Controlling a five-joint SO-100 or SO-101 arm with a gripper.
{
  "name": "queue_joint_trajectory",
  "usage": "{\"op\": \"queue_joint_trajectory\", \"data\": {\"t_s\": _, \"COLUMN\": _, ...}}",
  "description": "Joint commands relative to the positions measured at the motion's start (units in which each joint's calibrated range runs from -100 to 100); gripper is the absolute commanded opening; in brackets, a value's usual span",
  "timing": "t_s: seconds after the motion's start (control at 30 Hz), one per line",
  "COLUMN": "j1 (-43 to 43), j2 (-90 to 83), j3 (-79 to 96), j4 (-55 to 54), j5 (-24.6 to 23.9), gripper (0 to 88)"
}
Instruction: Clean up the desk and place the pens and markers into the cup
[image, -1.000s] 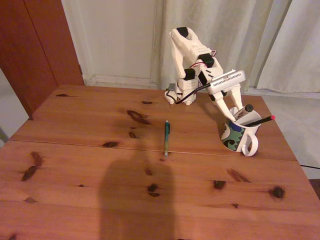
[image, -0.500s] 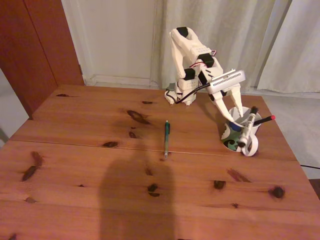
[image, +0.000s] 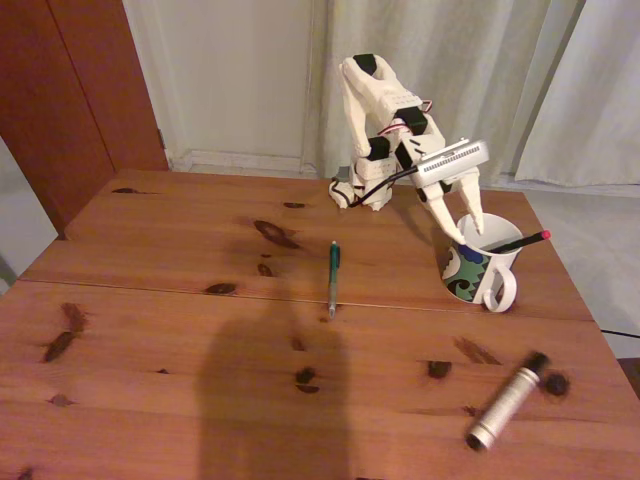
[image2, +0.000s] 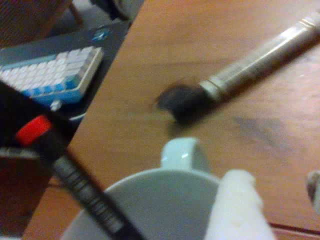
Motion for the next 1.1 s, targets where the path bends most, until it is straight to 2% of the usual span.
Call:
{"op": "queue_joint_trajectory", "data": {"t_s": 0.0, "j1": 0.74, "j2": -2.40, "j3": -1.22, "j4": -0.95, "j5": 0.25, "gripper": 10.9}}
{"op": "queue_joint_trajectory", "data": {"t_s": 0.5, "j1": 4.20, "j2": -2.57, "j3": -1.58, "j4": -1.56, "j5": 1.03, "gripper": 10.9}}
{"op": "queue_joint_trajectory", "data": {"t_s": 0.7, "j1": 11.60, "j2": -0.09, "j3": -5.10, "j4": -0.52, "j5": 1.77, "gripper": 10.9}}
{"op": "queue_joint_trajectory", "data": {"t_s": 1.07, "j1": 22.45, "j2": 23.58, "j3": -27.55, "j4": 23.65, "j5": 8.47, "gripper": 10.8}}
